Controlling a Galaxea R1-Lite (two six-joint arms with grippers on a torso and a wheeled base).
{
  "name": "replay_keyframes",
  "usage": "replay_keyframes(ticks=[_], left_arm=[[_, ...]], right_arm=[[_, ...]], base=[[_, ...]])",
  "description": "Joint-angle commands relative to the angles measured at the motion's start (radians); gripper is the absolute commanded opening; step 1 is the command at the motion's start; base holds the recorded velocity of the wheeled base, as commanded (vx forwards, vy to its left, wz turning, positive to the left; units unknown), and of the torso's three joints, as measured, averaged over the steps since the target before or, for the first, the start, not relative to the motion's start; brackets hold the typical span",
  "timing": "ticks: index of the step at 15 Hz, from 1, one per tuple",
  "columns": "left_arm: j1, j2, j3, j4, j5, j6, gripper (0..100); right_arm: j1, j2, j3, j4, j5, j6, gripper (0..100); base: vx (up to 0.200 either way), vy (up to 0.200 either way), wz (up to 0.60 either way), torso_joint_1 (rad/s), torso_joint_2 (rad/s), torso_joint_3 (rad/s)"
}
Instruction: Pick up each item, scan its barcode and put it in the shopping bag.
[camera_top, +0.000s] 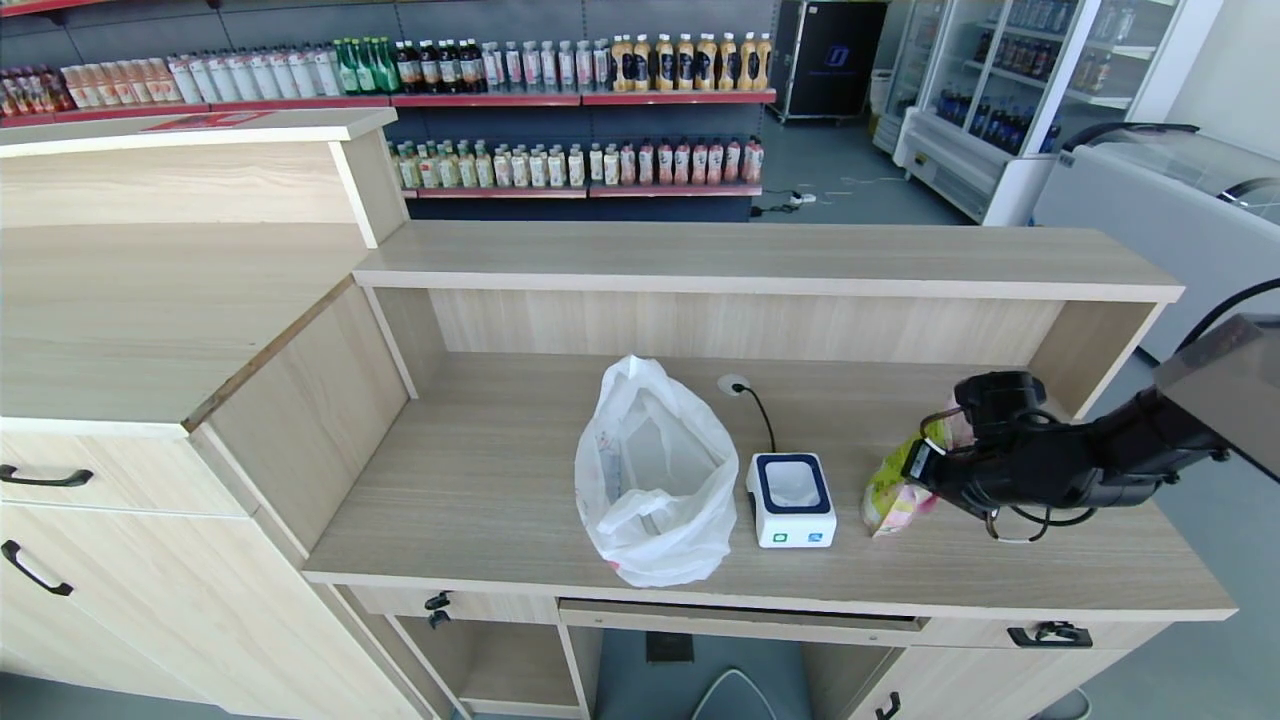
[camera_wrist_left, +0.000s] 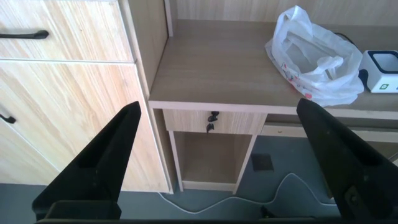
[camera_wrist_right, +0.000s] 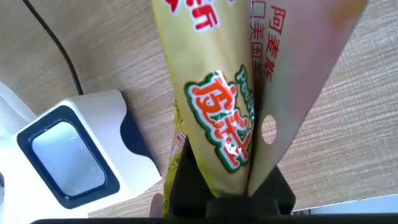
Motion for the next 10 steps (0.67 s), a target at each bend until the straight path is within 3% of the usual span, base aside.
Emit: replay_keyframes(ticks=[1, 6, 9, 10], left_arm=[[0.0, 0.0, 0.0, 0.0, 0.0, 0.0, 100], [0.0, 0.0, 0.0, 0.0, 0.0, 0.0, 100], [0.0, 0.0, 0.0, 0.0, 0.0, 0.0, 100], [0.0, 0.0, 0.0, 0.0, 0.0, 0.0, 100]], right_arm=[[0.002, -0.045, 0.025, -0.001, -0.001, -0.033, 0], [-0.009, -0.303, 0.086, -0.039, 0.043, -0.162, 0], [-0.024, -0.639, 0.149, 0.015, 0.333, -0.262, 0], [-0.023, -0.792, 0.168, 0.096, 0.539, -0.266, 0]], base=[[0.0, 0.0, 0.0, 0.0, 0.0, 0.0], [0.0, 0.0, 0.0, 0.0, 0.0, 0.0], [0.0, 0.0, 0.0, 0.0, 0.0, 0.0], [0.0, 0.0, 0.0, 0.0, 0.0, 0.0]])
